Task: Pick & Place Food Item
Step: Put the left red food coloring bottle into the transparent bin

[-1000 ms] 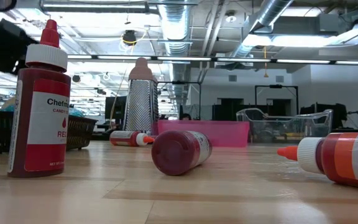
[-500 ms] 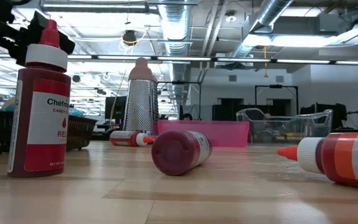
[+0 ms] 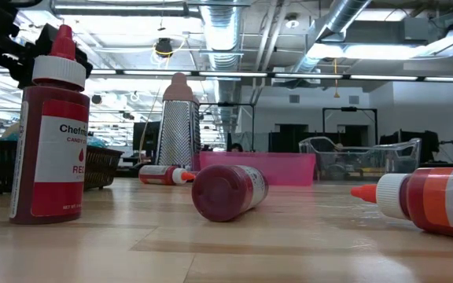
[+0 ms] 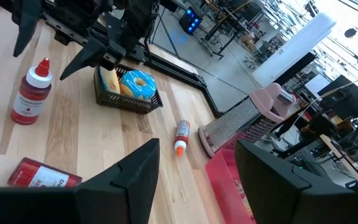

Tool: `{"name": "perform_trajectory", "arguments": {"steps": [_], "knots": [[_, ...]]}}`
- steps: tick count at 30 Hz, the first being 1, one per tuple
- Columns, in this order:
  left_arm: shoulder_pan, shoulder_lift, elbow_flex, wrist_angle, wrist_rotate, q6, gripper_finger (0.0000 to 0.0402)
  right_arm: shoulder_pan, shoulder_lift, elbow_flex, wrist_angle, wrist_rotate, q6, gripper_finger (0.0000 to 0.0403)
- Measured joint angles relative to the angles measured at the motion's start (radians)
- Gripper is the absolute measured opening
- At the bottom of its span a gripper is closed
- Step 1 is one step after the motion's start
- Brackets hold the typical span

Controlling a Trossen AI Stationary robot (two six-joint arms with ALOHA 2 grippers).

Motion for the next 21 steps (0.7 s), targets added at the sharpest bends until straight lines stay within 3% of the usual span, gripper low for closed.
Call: {"name": "perform_trajectory", "arguments": {"steps": [21], "knots": [[0.046, 0.074, 0.047, -0.015, 0.036, 0.007, 0.0249, 0.005, 0.0, 0.0, 0.006, 0.0, 0.0, 0.0202]]}}
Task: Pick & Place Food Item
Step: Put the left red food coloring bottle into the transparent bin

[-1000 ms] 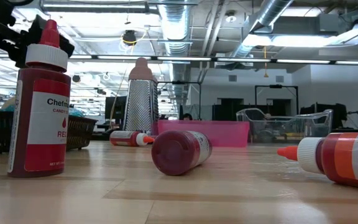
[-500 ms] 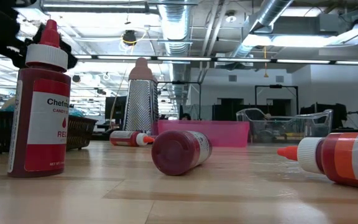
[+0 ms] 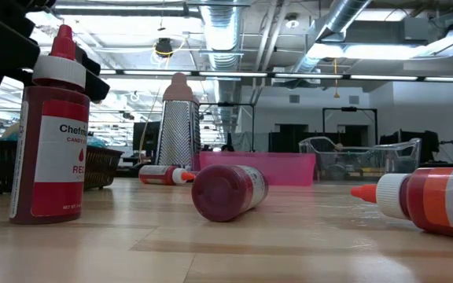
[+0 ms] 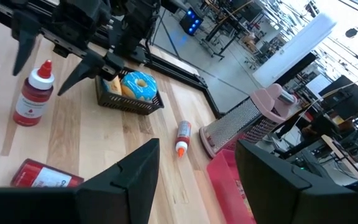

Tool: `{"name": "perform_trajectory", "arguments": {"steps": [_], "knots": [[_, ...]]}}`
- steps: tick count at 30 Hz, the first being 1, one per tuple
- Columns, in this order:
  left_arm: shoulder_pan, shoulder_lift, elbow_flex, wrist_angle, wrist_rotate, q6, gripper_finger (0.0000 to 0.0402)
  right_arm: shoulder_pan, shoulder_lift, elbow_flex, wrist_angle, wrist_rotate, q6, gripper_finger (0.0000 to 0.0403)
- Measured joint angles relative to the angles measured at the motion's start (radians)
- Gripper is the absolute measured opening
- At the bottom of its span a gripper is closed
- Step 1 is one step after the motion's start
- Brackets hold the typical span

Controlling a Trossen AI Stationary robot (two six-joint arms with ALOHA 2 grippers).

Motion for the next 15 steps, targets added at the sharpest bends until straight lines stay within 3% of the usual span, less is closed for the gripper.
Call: {"name": "perform_trajectory", "arguments": {"steps": [5, 11, 15], "knots": [[0.009, 0.0, 0.0, 0.001, 0.0, -0.004, 0.0199, 0.0, 0.0, 0.0, 0.0, -0.002, 0.008, 0.0202], [0.027, 0.0, 0.0, 0.001, 0.0, -0.01, 0.0109, 0.0, 0.0, 0.0, 0.0, -0.04, 0.025, 0.0202], [0.047, 0.001, -0.001, 0.049, -0.014, 0.01, 0.0107, -0.002, 0.0, 0.0, 0.0, -0.106, 0.026, 0.0202]]}}
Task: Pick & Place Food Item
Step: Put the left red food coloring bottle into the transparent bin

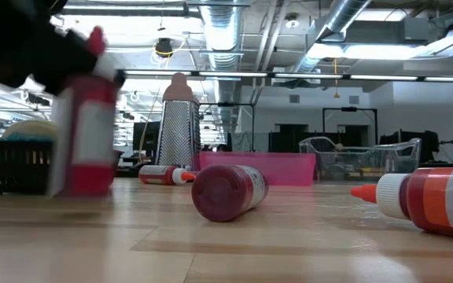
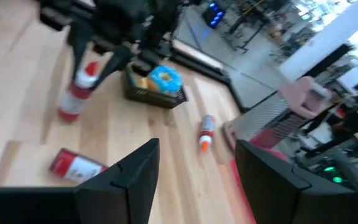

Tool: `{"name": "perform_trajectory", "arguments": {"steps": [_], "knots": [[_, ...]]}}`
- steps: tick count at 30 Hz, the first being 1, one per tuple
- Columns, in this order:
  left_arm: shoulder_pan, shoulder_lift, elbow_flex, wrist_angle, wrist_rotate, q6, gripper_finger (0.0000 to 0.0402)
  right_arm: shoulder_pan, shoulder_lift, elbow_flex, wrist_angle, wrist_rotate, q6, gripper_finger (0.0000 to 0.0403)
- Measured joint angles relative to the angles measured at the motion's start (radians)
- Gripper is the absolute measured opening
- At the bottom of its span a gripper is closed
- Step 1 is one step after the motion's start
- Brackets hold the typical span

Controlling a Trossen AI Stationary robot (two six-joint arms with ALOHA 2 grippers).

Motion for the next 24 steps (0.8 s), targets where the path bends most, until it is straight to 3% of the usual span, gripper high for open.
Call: {"name": "perform_trajectory", "arguments": {"steps": [9, 18, 24], "knots": [[0.053, -0.001, 0.002, 0.387, -0.039, 0.248, 0.0107, -0.046, 0.0, 0.0, 0.029, -0.144, 0.01, 0.0202], [0.086, -0.001, 0.115, 0.391, -0.031, 0.485, 0.0107, -0.159, 0.0, 0.0, 0.118, -0.276, -0.109, 0.0219], [0.157, -0.001, 0.142, 0.352, 0.0, 0.539, 0.0107, -0.233, 0.0, 0.0, 0.209, -0.383, -0.193, 0.024]]}}
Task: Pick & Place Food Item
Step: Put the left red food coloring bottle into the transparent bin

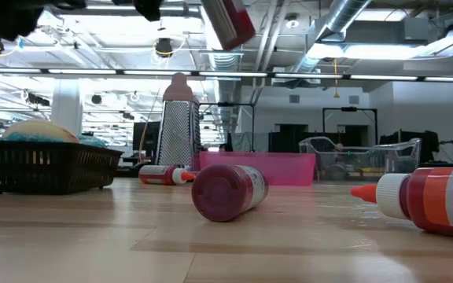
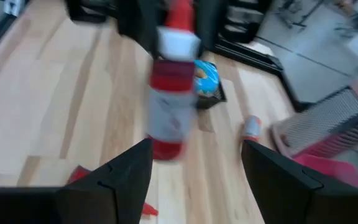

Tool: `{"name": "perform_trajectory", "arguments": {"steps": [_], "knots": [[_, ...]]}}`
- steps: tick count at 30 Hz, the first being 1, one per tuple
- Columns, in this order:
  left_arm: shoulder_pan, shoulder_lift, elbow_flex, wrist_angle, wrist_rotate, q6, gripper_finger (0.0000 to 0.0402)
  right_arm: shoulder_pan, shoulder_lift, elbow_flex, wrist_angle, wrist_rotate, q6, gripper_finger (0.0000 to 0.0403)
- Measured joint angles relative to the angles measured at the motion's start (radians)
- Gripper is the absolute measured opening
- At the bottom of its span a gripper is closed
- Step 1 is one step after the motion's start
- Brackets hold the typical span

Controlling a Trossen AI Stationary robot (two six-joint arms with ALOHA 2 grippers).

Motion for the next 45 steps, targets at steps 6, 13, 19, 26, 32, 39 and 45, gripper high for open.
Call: {"name": "perform_trajectory", "arguments": {"steps": [6, 13, 19, 26, 32, 39, 45], "knots": [[0.078, 0.0, 0.001, -0.007, 0.051, 0.016, 0.0107, -0.05, 0.0, 0.0, 0.04, -0.117, -0.033, 0.0245], [0.098, 0.0, 0.001, 0.012, 0.11, -0.005, 0.0107, -0.082, 0.0, 0.0, 0.04, -0.141, -0.04, 0.0245], [0.097, 0.0, 0.007, 0.035, 0.13, -0.007, 0.0107, -0.113, 0.0, 0.0, 0.068, -0.19, -0.054, 0.0245], [0.098, 0.0, 0.054, -0.007, 0.152, 0.002, 0.0107, -0.144, 0.0, 0.0, 0.1, -0.222, -0.087, 0.0245], [0.098, 0.0, 0.073, -0.016, 0.153, 0.021, 0.0107, -0.159, 0.0, 0.0, 0.137, -0.262, -0.099, 0.0245], [0.109, 0.0, 0.075, -0.014, 0.16, 0.021, 0.0107, -0.168, 0.0, 0.0, 0.153, -0.266, -0.1, 0.0245], [0.109, 0.0, 0.075, -0.014, 0.16, 0.02, 0.0107, -0.169, 0.0, 0.0, 0.151, -0.267, -0.099, 0.0244]]}}
